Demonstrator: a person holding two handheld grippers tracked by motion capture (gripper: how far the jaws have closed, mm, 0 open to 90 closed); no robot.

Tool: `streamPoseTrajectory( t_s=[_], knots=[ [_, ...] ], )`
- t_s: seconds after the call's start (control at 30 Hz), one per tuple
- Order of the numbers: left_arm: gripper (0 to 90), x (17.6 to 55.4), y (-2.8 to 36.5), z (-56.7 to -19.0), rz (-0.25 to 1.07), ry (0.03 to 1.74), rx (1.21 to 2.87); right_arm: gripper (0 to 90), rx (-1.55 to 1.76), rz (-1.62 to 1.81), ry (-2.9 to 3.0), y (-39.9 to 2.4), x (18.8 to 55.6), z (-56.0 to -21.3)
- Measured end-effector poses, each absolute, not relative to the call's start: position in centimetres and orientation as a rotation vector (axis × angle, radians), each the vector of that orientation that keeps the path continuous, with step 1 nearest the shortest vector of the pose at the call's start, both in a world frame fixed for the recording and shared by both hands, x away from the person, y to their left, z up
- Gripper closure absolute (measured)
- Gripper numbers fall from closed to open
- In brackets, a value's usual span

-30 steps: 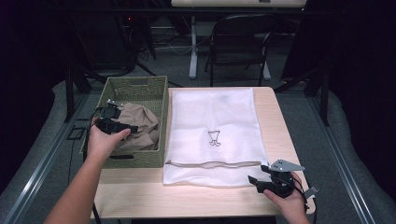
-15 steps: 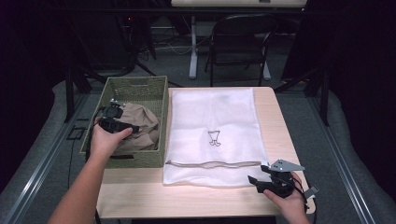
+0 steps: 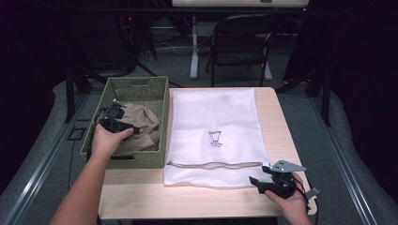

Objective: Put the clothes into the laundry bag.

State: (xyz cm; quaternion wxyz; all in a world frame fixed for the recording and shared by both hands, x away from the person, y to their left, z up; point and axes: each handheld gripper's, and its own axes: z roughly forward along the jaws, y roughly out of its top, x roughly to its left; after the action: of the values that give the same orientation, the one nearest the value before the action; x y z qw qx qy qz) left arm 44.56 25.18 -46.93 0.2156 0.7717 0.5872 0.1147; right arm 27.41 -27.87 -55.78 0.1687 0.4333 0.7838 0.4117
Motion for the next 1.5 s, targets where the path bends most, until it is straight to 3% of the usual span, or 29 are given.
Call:
streamPoseTrajectory(
  t_s=[0.3,1.5],
  knots=[
    [17.7,45.1,24.6,-47.9,0.348,1.642,2.222,29.0,1.23,1.17,2.241,-27.9,27.4,-55.8],
    [15.6,46.6,25.0,-49.3,0.34,1.761,2.215,29.0,1.225,1.165,2.248,-27.8,27.5,-55.9]
  ],
)
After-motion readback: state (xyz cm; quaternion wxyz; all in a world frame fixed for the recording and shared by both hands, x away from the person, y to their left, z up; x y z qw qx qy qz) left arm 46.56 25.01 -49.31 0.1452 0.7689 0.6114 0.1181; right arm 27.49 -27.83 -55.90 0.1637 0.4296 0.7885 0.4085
